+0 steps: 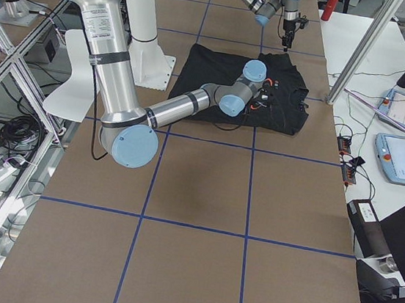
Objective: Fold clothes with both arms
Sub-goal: 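Release the sleeve and raise the right gripper while the left arm approaches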
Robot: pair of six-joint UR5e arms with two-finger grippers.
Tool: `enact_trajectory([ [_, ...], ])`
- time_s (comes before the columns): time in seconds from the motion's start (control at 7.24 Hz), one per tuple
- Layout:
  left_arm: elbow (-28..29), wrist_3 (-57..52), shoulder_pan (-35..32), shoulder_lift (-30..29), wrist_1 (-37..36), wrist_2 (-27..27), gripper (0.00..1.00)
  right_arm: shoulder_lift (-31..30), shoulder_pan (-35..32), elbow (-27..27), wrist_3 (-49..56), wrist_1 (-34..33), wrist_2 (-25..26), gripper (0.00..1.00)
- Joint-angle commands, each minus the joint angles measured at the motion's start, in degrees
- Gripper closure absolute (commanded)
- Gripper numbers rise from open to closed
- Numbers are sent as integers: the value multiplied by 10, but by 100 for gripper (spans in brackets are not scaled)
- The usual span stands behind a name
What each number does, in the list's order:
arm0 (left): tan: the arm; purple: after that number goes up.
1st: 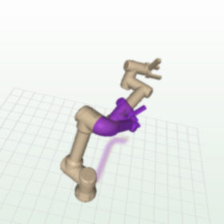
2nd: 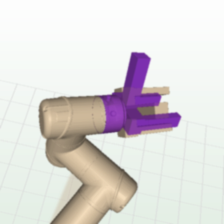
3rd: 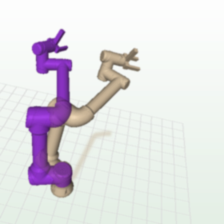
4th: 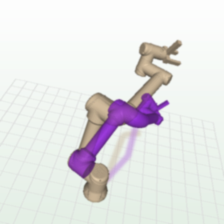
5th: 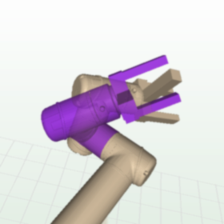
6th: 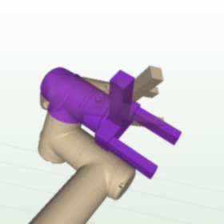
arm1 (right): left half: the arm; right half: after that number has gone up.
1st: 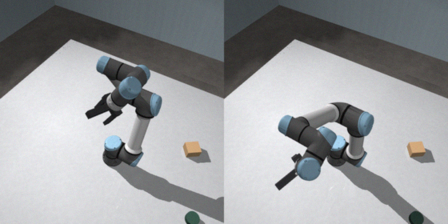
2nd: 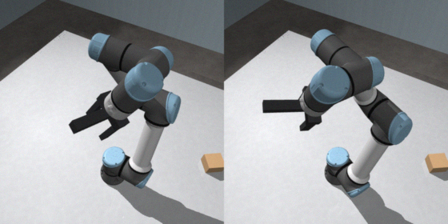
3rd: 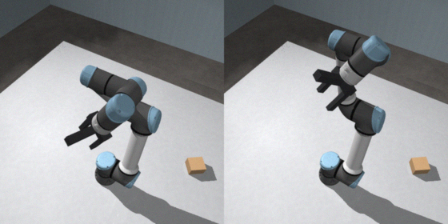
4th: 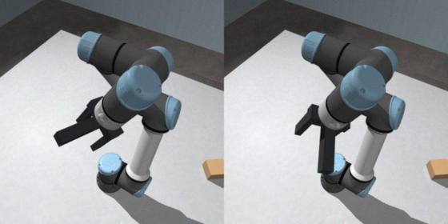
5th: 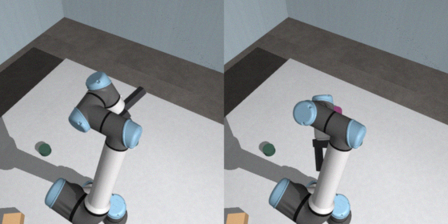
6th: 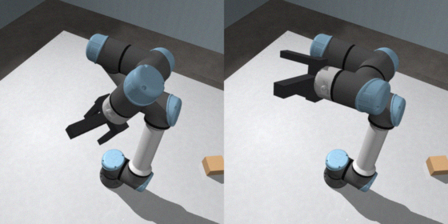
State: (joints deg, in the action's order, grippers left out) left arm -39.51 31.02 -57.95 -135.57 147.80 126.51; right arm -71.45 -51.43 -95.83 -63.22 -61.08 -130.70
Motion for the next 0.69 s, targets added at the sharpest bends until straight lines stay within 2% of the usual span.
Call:
enact_trajectory([
  [0.0, 9, 10, 6, -7, 6, 0, 39, -1, 0, -1, 0, 0, -2, 0],
  [0.28, 13, 10, 11, -7, 6, -1, 41, 0, 0, -1, 1, 0, -4, 0],
  [0.55, 15, 11, 13, -7, 9, -2, 52, 0, 0, -1, 1, 0, -7, 0],
])
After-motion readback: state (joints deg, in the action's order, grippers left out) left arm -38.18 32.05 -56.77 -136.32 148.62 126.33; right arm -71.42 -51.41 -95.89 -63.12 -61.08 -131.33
